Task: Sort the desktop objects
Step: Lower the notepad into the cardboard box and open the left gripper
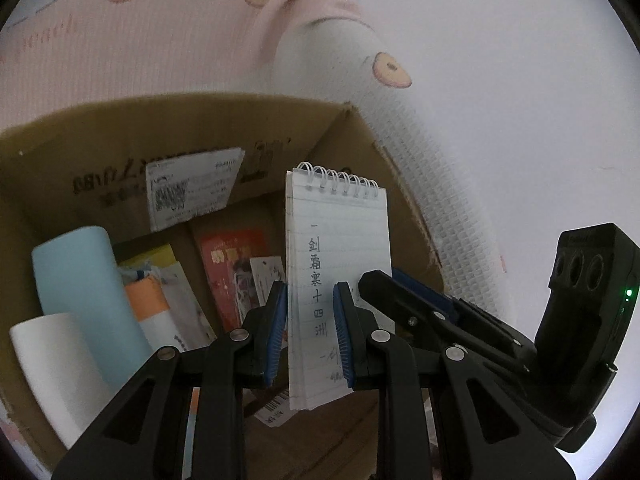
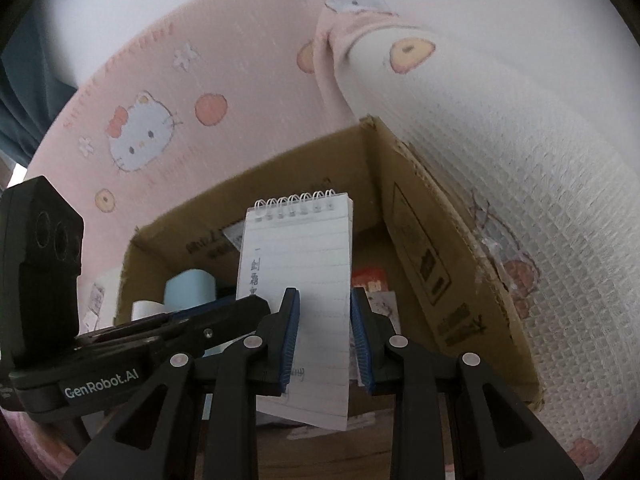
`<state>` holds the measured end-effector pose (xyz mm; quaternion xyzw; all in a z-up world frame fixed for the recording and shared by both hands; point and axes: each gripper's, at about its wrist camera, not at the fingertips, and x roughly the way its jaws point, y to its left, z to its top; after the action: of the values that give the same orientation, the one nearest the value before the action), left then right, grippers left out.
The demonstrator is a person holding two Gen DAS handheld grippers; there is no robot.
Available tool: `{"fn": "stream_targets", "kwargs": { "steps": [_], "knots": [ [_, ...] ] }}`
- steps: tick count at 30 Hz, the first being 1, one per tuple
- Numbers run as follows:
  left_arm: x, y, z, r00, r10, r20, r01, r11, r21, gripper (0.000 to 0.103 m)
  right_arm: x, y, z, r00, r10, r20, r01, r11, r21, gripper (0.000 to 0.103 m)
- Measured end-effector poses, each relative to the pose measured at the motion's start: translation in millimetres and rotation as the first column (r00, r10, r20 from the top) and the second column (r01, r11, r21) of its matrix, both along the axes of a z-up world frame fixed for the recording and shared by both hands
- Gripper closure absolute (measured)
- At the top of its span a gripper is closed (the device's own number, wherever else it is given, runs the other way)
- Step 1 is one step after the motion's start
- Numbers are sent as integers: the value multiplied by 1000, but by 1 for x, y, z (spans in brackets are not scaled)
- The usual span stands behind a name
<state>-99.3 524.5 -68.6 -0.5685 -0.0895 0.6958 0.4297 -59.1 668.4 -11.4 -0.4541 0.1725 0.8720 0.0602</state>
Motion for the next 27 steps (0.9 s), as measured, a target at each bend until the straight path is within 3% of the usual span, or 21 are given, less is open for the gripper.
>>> {"fn": "stream_targets", "kwargs": {
  "steps": [9,11,13,14,15,17,22,27],
  "knots": [
    [1,2,-15,998,-2,65,5,999,-32,77,-4,7,-13,999,1,48,-1,1000,-6,79],
    [0,1,-20,996,1,84,3,998,-58,73,-6,7,-17,998,3,61,-3,1000,-7,79],
    [-4,3,-25,995,18,97,-9,996,-86,60,-7,7,-21,996,5,85,-4,1000,-4,78],
    [-7,1,-28,994,32,103,-22,995,-96,51,-9,7,-22,995,-4,98,3,1000,16,72],
    [-9,0,-29,993,39,113,-29,996,-89,50,-9,8,-21,994,-28,105,22,998,54,59],
    [-11,-1,-28,991,34,133,-25,997,-66,46,-7,12,-17,992,-71,101,60,992,109,43],
    [-7,-1,-12,998,21,53,-18,998,-63,43,-2,18,-1,994,-86,66,79,992,99,42],
    [-5,-7,-4,998,18,59,-17,1000,-22,43,3,18,11,995,-88,54,84,993,83,42]
  ]
}}
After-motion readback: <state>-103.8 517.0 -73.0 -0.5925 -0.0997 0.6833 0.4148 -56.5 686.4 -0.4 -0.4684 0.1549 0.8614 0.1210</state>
